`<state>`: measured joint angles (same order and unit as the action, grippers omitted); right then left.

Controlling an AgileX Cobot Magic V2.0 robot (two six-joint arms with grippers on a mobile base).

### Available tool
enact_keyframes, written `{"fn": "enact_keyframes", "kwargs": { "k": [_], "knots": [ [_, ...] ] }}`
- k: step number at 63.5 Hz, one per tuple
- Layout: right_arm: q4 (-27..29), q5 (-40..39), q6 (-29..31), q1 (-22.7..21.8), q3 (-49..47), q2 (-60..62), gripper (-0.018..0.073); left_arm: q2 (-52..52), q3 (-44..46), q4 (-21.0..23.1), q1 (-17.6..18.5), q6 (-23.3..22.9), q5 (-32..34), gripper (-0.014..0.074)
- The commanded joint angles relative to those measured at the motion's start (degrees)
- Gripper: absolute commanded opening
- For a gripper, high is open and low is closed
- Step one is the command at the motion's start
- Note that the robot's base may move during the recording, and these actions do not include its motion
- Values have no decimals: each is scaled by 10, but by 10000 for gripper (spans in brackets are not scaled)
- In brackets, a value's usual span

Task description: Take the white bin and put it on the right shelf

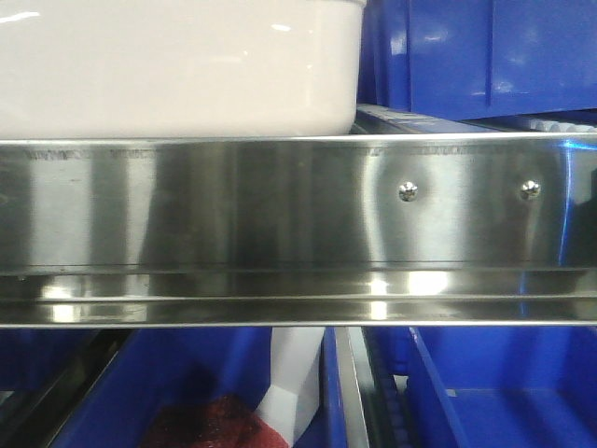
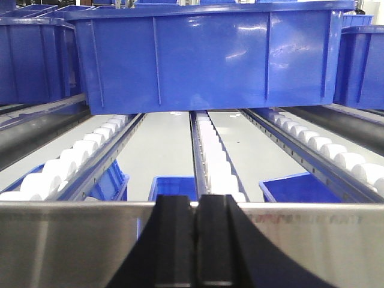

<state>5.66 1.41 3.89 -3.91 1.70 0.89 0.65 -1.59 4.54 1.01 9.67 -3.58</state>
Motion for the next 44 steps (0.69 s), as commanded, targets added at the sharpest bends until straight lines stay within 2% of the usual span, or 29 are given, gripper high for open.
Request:
{"fn": "enact_keyframes", "kwargs": {
  "k": [1, 44],
  "knots": [
    [2, -52, 0, 0, 0, 8, 69, 7, -10, -2, 2, -3, 54, -119],
    [2, -51, 0, 0, 0, 8, 69, 7, -10, -2, 2, -3, 54, -119]
  ]
}}
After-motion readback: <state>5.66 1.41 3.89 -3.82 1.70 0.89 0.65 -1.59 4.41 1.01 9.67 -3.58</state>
